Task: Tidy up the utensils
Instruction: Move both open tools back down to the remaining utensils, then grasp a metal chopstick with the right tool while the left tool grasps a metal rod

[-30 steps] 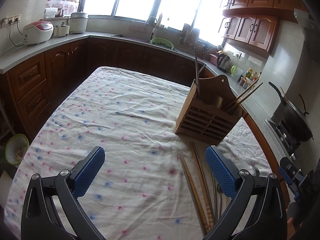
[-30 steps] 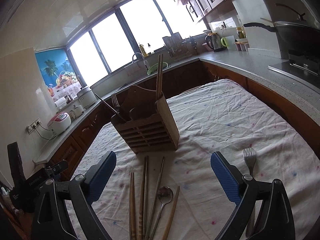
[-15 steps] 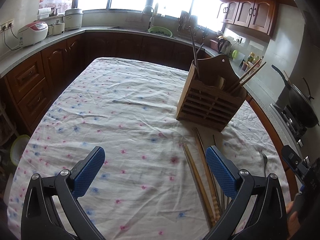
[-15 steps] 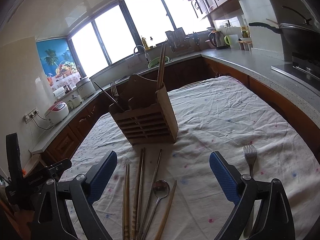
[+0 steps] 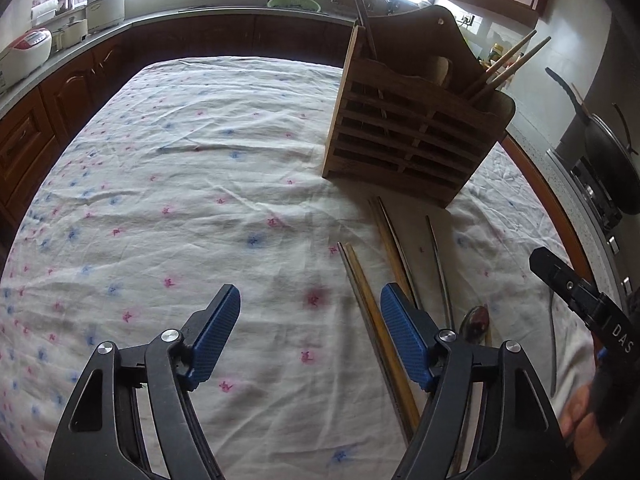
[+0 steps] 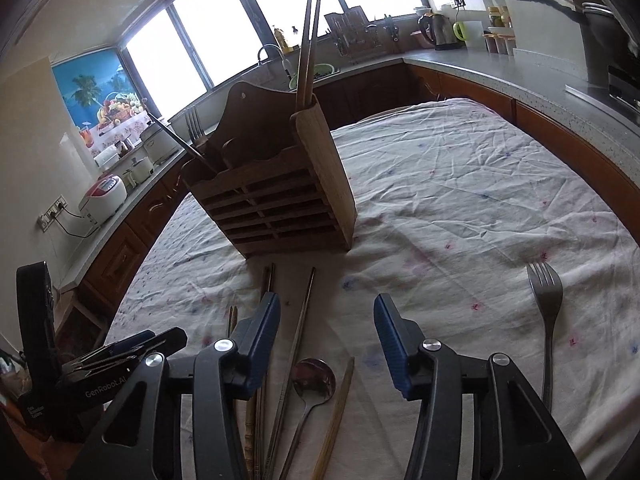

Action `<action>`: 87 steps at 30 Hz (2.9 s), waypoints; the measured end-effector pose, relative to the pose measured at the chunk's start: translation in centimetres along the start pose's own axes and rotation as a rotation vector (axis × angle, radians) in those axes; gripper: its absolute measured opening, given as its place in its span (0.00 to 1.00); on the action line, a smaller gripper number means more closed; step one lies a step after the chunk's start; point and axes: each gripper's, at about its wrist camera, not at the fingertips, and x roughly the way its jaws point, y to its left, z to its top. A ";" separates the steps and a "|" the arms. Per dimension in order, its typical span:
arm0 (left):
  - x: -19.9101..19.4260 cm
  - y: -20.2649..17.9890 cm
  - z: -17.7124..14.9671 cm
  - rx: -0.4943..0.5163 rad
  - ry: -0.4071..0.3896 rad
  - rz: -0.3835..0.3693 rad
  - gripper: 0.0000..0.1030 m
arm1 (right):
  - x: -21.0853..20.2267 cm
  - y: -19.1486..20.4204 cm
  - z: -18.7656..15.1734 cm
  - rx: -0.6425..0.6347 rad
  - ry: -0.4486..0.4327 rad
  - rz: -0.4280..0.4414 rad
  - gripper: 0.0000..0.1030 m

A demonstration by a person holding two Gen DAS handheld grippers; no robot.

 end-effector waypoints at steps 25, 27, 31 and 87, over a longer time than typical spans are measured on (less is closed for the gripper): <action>3.0 1.2 0.9 -0.018 0.090 0.025 0.60 | 5.1 0.8 1.8 -0.021 0.073 0.022 0.31; 3.2 1.0 1.0 -0.012 0.088 0.033 0.59 | 6.2 1.3 2.1 -0.045 0.093 0.004 0.27; 3.4 0.3 1.1 0.000 0.076 0.051 0.53 | 8.5 1.7 2.4 -0.061 0.143 -0.029 0.20; -2.1 -0.1 1.3 0.106 0.002 -0.097 0.03 | 0.5 2.3 3.5 -0.083 0.028 0.054 0.00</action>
